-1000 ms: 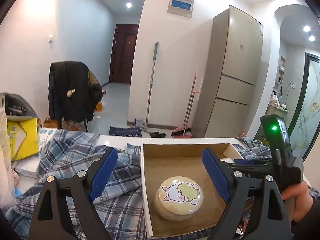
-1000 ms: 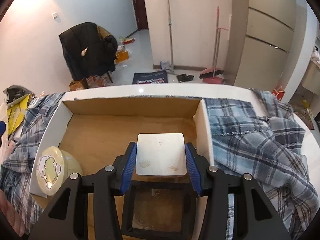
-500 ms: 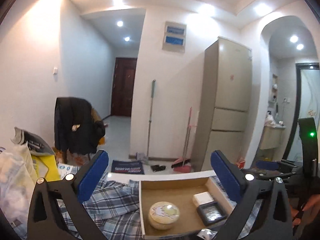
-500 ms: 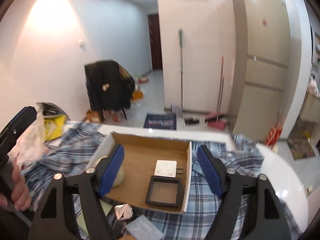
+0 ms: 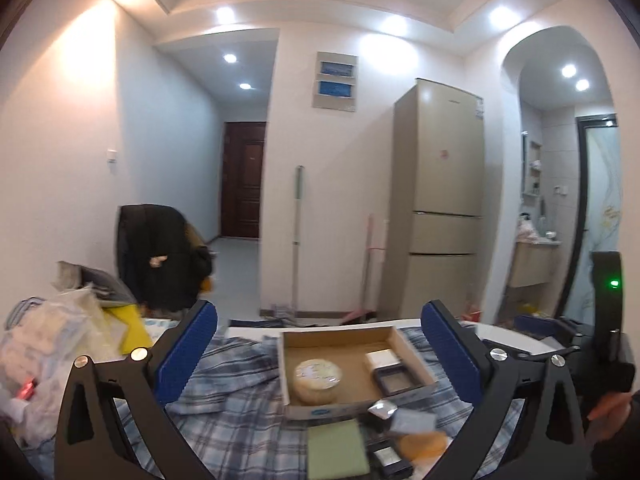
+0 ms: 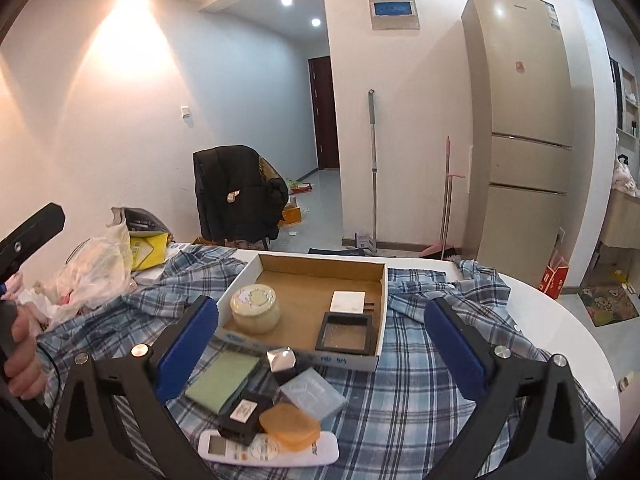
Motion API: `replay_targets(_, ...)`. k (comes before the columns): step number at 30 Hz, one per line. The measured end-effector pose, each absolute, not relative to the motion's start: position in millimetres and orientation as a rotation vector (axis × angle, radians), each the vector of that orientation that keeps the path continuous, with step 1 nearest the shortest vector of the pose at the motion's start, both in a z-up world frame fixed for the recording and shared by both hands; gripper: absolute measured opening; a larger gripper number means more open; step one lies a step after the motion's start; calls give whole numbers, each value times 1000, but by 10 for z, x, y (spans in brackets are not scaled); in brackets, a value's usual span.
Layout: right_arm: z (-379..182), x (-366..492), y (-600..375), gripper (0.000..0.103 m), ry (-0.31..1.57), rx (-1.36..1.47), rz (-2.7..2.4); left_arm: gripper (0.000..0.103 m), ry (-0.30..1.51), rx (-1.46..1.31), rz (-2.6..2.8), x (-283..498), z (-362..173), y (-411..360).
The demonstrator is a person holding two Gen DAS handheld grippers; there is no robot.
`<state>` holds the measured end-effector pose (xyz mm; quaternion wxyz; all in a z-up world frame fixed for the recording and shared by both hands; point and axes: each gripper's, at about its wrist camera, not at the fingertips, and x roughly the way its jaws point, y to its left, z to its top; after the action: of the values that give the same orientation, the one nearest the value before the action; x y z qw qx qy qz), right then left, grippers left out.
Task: Organize rigid objects
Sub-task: 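Withdraw both tools from the box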
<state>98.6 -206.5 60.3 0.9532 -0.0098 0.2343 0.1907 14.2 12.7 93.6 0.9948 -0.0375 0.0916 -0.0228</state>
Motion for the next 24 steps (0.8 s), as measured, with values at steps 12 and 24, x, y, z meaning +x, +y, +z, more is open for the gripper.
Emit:
replay_targets(12,115,1058,-2106,101,547,-24,475,103,216,-75,-57,204,253,33)
replay_targets(24,-391,1224,-1919,88,744,-96,575,103,272,41,-39,342,-68,-38)
